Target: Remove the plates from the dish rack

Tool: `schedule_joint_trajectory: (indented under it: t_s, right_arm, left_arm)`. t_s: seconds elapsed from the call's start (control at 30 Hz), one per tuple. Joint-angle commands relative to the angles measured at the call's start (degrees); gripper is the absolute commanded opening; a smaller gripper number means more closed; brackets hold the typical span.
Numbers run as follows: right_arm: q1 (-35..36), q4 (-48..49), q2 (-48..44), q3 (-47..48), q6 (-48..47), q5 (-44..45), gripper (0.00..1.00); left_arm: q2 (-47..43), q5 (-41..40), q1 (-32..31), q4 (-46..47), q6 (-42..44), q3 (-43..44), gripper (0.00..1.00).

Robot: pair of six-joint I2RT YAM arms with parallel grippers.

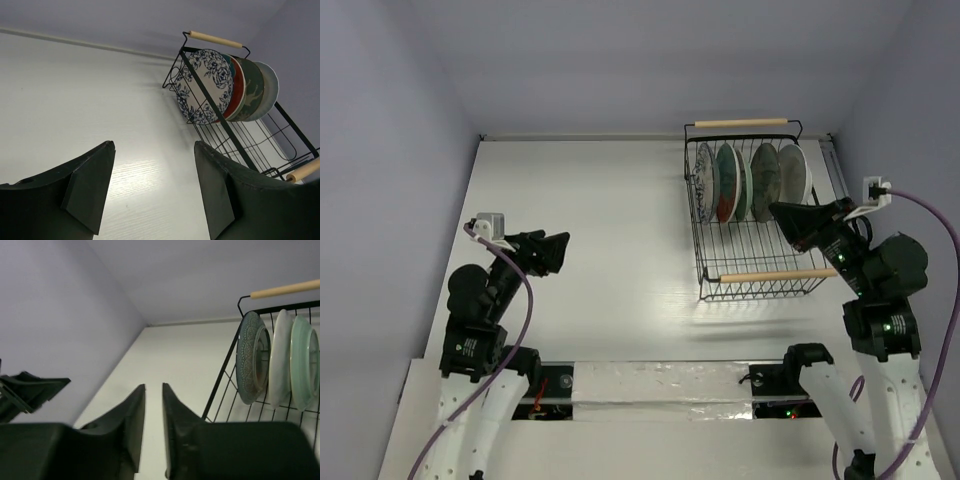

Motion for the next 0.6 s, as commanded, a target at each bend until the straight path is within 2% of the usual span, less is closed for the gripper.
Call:
schedule_joint_trajectory:
  t_s: [0.0, 0.03, 0.1, 0.13, 0.23, 0.27, 0.3, 0.33, 0.37, 0.4, 0.57]
  right_arm:
    - [-0.34, 6.31, 2.19, 0.17, 0.86, -4.58, 0.19]
    - [0.53, 6.4, 2.72, 0.25, 0.69, -3.89, 0.09]
    - [3.51, 6.49, 4.99, 1.04, -0.01, -0.48, 0.0]
    - [4.92, 6.49, 5.88, 1.31, -0.19, 0.85, 0.0]
    - [14.22, 6.23, 11.41, 4.02, -2.56, 9.62, 0.0]
    - [17.03, 4.05, 13.16, 5.34, -3.61, 12.96, 0.0]
    - [21.32, 2.98, 14.92, 6.74, -5.45, 18.65, 0.0]
    - [22.67, 2.45, 18.33, 8.93, -6.16, 20.53, 0.0]
    - [23.3, 2.01, 19.93, 9.74, -6.78, 21.85, 0.0]
    - [23.82, 1.74, 21.43, 10.53, -7.65, 24.74, 0.0]
    - [24.36, -2.82, 31.61, 17.46, -11.52, 35.56, 0.0]
  left_arm:
    - [1.11, 1.89, -0.24, 2.1, 0.73, 1.4, 0.61]
    - [1.02, 2.42, -0.24, 2.27, 0.73, 1.22, 0.61]
    - [1.2, 2.86, -0.24, 2.54, 0.73, 1.13, 0.61]
    - [1.29, 3.47, -0.24, 2.71, 0.64, 0.96, 0.59]
    - [1.72, 4.62, -0.24, 3.77, 0.2, 0.25, 0.45]
    - [2.16, 4.53, -0.24, 3.51, 0.2, 0.25, 0.32]
    - [2.34, 4.36, -0.24, 3.33, 0.11, 0.34, 0.26]
    - [2.43, 3.83, -0.24, 3.15, 0.2, 0.43, 0.19]
    - [2.6, 3.48, -0.24, 2.8, 0.11, 0.43, 0.04]
    - [2.52, 2.95, -0.24, 2.54, 0.03, 0.51, 0.0]
    - [3.13, 0.58, -0.24, 1.39, -0.24, 0.6, 0.0]
